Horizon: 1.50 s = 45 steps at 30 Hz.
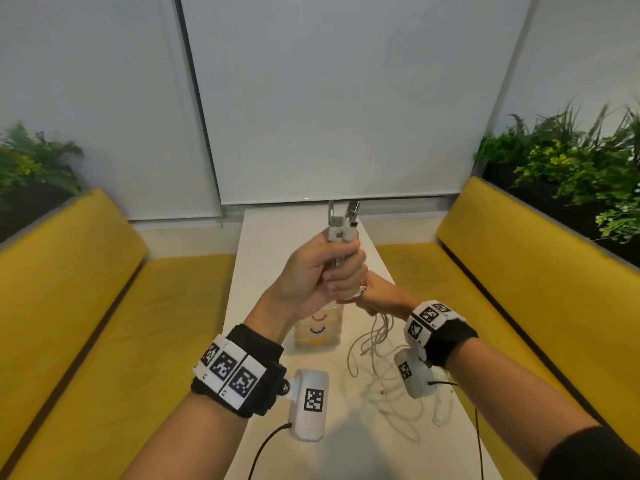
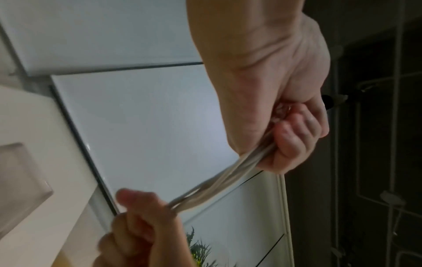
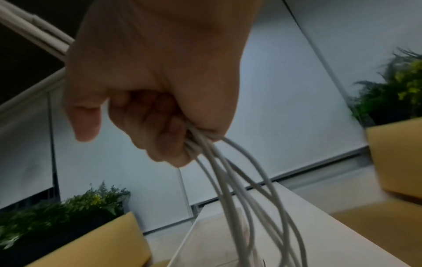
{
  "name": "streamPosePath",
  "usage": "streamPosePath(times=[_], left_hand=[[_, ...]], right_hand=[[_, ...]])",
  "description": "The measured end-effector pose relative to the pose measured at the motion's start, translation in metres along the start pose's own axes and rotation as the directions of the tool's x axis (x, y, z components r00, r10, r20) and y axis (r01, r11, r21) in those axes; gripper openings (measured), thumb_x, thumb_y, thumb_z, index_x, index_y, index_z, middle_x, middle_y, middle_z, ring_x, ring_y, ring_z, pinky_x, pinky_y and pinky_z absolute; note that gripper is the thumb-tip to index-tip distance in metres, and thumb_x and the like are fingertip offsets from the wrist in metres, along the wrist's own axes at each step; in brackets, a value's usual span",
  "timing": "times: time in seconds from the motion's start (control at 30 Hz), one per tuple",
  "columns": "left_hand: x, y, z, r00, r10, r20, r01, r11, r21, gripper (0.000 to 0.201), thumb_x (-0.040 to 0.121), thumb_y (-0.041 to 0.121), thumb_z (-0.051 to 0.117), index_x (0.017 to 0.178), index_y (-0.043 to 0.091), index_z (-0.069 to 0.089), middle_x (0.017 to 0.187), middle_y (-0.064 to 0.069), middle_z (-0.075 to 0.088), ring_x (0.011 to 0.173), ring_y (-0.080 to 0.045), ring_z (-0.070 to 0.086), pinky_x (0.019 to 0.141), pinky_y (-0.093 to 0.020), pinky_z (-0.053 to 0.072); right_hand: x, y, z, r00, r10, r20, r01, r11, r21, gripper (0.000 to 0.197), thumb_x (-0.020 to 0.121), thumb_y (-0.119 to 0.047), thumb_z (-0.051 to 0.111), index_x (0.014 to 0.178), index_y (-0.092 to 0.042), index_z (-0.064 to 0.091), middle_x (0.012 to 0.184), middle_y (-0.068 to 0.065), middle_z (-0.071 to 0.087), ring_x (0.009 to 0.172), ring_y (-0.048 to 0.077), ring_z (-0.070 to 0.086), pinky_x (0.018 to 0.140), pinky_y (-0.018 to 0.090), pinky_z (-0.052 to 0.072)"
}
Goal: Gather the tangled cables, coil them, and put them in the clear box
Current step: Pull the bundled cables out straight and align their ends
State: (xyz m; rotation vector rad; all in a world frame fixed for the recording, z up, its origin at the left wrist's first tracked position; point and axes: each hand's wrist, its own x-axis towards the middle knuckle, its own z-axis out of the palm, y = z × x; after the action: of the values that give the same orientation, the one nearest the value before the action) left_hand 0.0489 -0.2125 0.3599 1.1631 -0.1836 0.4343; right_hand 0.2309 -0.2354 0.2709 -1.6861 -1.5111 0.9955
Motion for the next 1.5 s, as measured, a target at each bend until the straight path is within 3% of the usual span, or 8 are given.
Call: streamPosePath(times=[0.13,0.27,0.4,0.57,0.67,0.83,0.97,1.5], left_hand=[[-0.005,-0.017,-0.008,0.988,-0.153,-0.019,0.154,0.978,0.142,0.037,0.103,0.021,0.039,0.069,0.015,0.025,0.051,0.003,0.022,0.043,-0.012,0.015,0.039,-0.023,0.014],[-0.008,-0.034,-0.016,0.898,-0.437,-0.046,0.429,0.85,0.305,0.032,0.101,0.024,0.049,0.069,0.025,0.045,0.052,0.008,0.03,0.042,-0.007,0.019,0.039,-0.024,0.011],[-0.007,-0.061,-0.033,0.749,-0.596,-0.288,0.612,0.458,0.645,0.022,0.099,0.029,0.056,0.08,0.02,0.051,0.064,-0.004,0.041,0.054,-0.016,0.032,0.046,-0.027,0.022],[-0.011,-0.077,-0.048,0.788,-0.351,-0.506,0.534,-0.018,0.845,0.028,0.104,0.035,0.042,0.115,0.02,0.063,0.113,-0.005,0.063,0.1,-0.023,0.055,0.074,-0.028,0.035],[-0.019,-0.081,-0.063,0.808,-0.269,-0.525,0.575,0.165,0.801,0.018,0.104,0.038,0.041,0.103,0.024,0.053,0.101,0.001,0.057,0.089,-0.015,0.054,0.076,-0.03,0.045],[-0.025,-0.086,-0.068,0.858,-0.3,-0.416,0.513,0.532,0.673,0.028,0.106,0.036,0.043,0.132,0.037,0.034,0.136,0.008,0.048,0.126,-0.009,0.044,0.108,-0.026,0.034],[-0.026,-0.088,-0.066,0.854,-0.288,-0.434,0.516,0.577,0.633,0.054,0.104,0.043,0.042,0.153,0.038,0.019,0.147,0.011,0.041,0.135,-0.01,0.039,0.116,-0.034,0.03],[-0.016,-0.098,-0.07,0.786,-0.211,-0.581,0.529,0.717,0.454,0.053,0.101,0.055,0.042,0.151,0.041,0.029,0.144,0.011,0.048,0.132,-0.014,0.044,0.116,-0.04,0.033]], right_hand=[[0.045,0.06,-0.025,1.0,0.024,-0.017,-0.027,0.979,-0.204,0.056,0.075,-0.054,0.075,0.078,0.0,0.062,0.078,0.034,0.057,0.067,0.018,0.047,0.062,0.059,0.05],[0.013,0.001,-0.036,1.0,0.021,0.001,-0.019,0.932,-0.363,0.036,0.076,-0.019,0.074,0.047,-0.02,0.053,0.049,-0.001,0.049,0.051,0.012,0.038,0.049,0.034,0.036],[0.008,-0.026,-0.049,0.994,0.072,0.079,-0.021,0.854,-0.52,0.035,0.075,-0.013,0.073,0.053,-0.021,0.046,0.054,-0.004,0.046,0.051,0.012,0.038,0.05,0.031,0.034],[0.001,-0.033,-0.054,0.971,0.18,0.158,-0.046,0.787,-0.615,0.021,0.087,-0.04,0.067,0.082,-0.021,0.061,0.078,0.012,0.065,0.062,0.017,0.051,0.056,0.032,0.045],[-0.003,-0.025,-0.058,0.957,0.209,0.199,-0.085,0.862,-0.499,0.033,0.095,-0.046,0.056,0.087,-0.013,0.06,0.07,0.005,0.052,0.057,0.014,0.041,0.051,0.026,0.037],[-0.007,-0.026,-0.051,0.953,0.187,0.239,-0.1,0.936,-0.336,0.037,0.103,-0.044,0.041,0.082,-0.014,0.045,0.065,-0.002,0.04,0.05,0.01,0.033,0.045,0.022,0.033],[-0.005,-0.023,-0.038,0.963,0.209,0.169,-0.165,0.956,-0.241,0.038,0.105,-0.043,0.033,0.082,-0.014,0.042,0.063,-0.002,0.035,0.047,0.009,0.027,0.039,0.022,0.028],[-0.003,-0.016,-0.017,0.991,0.128,-0.041,-0.133,0.977,-0.167,0.03,0.103,-0.025,0.028,0.078,-0.017,0.043,0.067,-0.001,0.04,0.05,0.012,0.03,0.042,0.027,0.027]])
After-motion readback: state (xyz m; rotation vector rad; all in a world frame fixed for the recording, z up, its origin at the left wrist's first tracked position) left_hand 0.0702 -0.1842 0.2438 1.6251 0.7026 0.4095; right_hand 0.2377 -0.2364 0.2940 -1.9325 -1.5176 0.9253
